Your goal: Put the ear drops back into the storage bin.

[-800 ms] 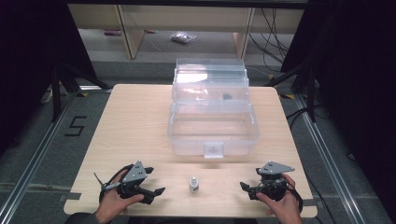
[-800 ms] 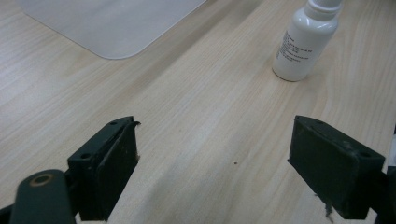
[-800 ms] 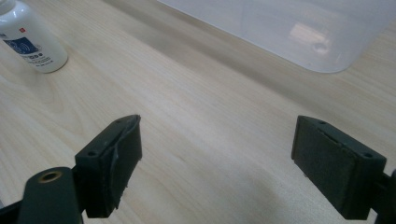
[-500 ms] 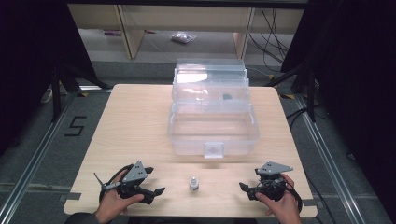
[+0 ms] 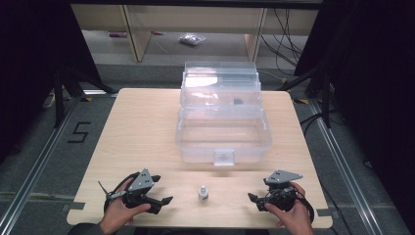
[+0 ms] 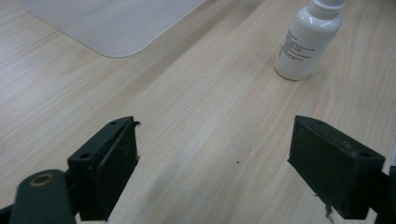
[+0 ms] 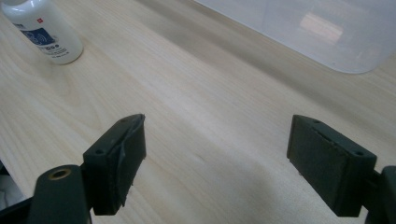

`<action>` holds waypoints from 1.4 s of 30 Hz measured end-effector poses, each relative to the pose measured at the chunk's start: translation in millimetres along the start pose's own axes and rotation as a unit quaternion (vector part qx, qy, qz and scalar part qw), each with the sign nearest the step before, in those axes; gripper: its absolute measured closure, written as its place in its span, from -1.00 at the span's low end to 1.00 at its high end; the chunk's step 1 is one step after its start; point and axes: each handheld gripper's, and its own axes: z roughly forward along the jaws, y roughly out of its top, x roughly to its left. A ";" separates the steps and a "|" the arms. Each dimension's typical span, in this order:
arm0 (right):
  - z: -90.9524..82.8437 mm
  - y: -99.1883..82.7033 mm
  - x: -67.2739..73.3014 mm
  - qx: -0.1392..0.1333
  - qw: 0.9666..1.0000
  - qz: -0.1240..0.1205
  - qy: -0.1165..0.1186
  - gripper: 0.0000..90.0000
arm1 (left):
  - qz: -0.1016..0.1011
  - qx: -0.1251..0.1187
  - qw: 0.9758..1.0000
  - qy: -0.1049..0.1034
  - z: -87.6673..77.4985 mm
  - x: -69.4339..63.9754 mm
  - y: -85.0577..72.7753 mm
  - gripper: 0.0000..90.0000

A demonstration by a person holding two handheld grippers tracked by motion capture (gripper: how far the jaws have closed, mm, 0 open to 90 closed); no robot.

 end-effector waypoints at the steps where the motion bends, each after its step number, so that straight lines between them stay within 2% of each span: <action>1: 0.2 0.7 1.6 0.001 1.000 -0.001 0.000 -0.54 | -0.004 -0.004 1.000 0.000 0.4 -0.6 0.0 -0.67; 3: -0.2 1.9 3.3 0.003 1.000 -0.003 0.002 -0.54 | 0.003 0.001 1.000 0.002 -0.2 0.4 0.1 -0.67; 5: 1.2 2.5 3.5 0.000 1.000 -0.018 0.001 -0.54 | -0.001 -0.002 1.000 0.001 0.0 0.1 0.0 -0.67; 7: 1.7 3.6 7.4 0.005 1.000 -0.009 0.007 -0.54 | 0.000 0.001 1.000 0.001 -0.4 0.5 0.1 -0.67; 11: 3.3 7.7 12.0 0.007 0.999 -0.030 0.010 -0.53 | -0.010 -0.007 1.000 -0.002 0.7 -1.0 -0.2 -0.67; 12: 3.7 8.4 16.4 0.013 1.000 -0.018 0.015 -0.52 | -0.007 -0.004 1.000 -0.001 0.4 -0.5 -0.2 -0.67; 13: 4.5 10.1 15.9 0.011 0.999 -0.038 0.014 -0.47 | -0.001 0.000 1.000 0.001 -0.2 0.5 -0.1 -0.67; 15: 4.3 11.6 17.6 0.011 0.999 -0.047 0.017 -0.44 | -0.006 -0.001 1.000 0.001 -0.2 0.0 -0.3 -0.67; 16: 3.4 13.0 18.9 0.015 0.999 -0.046 0.020 -0.45 | 0.002 0.001 1.000 -0.001 -0.9 1.0 -0.5 -0.67; 19: 4.2 16.9 21.9 0.012 0.998 -0.058 0.026 -0.46 | -0.007 -0.006 1.000 0.002 0.0 0.2 -0.6 -0.67; 20: 3.5 18.4 24.0 0.020 0.998 -0.054 0.034 -0.46 | -0.007 -0.003 1.000 0.002 -0.4 0.1 -0.4 -0.67; 21: 5.5 19.6 23.6 0.015 0.997 -0.069 0.033 -0.46 | -0.004 -0.002 1.000 0.003 -0.5 0.7 -0.4 -0.67; 23: 8.0 22.1 27.3 0.015 0.996 -0.072 0.040 -0.46 | -0.008 -0.004 1.000 0.003 -0.4 0.6 -0.2 -0.67; 25: 9.6 25.3 31.9 0.026 0.996 -0.078 0.045 -0.46 | -0.005 -0.003 1.000 0.005 -0.8 1.4 -0.3 -0.67; 26: 11.9 27.2 33.8 0.025 0.995 -0.090 0.046 -0.46 | -0.007 -0.004 1.000 0.005 -0.6 1.1 -0.4 -0.67; 29: 14.7 31.2 39.2 0.028 0.994 -0.098 0.051 -0.47 | -0.007 -0.002 1.000 0.001 -1.0 1.2 -0.2 -0.67; 32: 17.6 38.6 46.3 0.043 0.991 -0.114 0.060 -0.47 | -0.007 -0.002 1.000 0.001 -1.1 1.2 -0.2 -0.67; 34: 20.9 42.6 51.6 0.042 0.990 -0.123 0.062 -0.47 | -0.007 -0.002 1.000 0.001 -1.1 1.3 -0.2 -0.67; 35: 22.3 47.6 56.2 0.054 0.988 -0.129 0.067 -0.47 | -0.007 -0.002 1.000 0.001 -1.1 1.3 -0.2 -0.67; 37: 25.8 51.1 60.8 0.054 0.987 -0.134 0.070 -0.47 | -0.009 -0.006 1.000 0.003 -0.5 0.7 -0.5 -0.67; 39: 26.5 52.4 62.9 0.058 0.987 -0.132 0.065 -0.47 | -0.009 -0.006 1.000 0.003 -0.5 0.7 -0.5 -0.67; 41: 32.0 56.3 67.4 0.063 0.985 -0.148 0.066 -0.47 | -0.009 -0.003 1.000 0.000 -1.0 1.1 -0.3 -0.67; 42: 32.0 56.3 67.4 0.063 0.985 -0.148 0.066 -0.47 | -0.009 -0.003 1.000 0.000 -1.0 1.1 -0.3 -0.67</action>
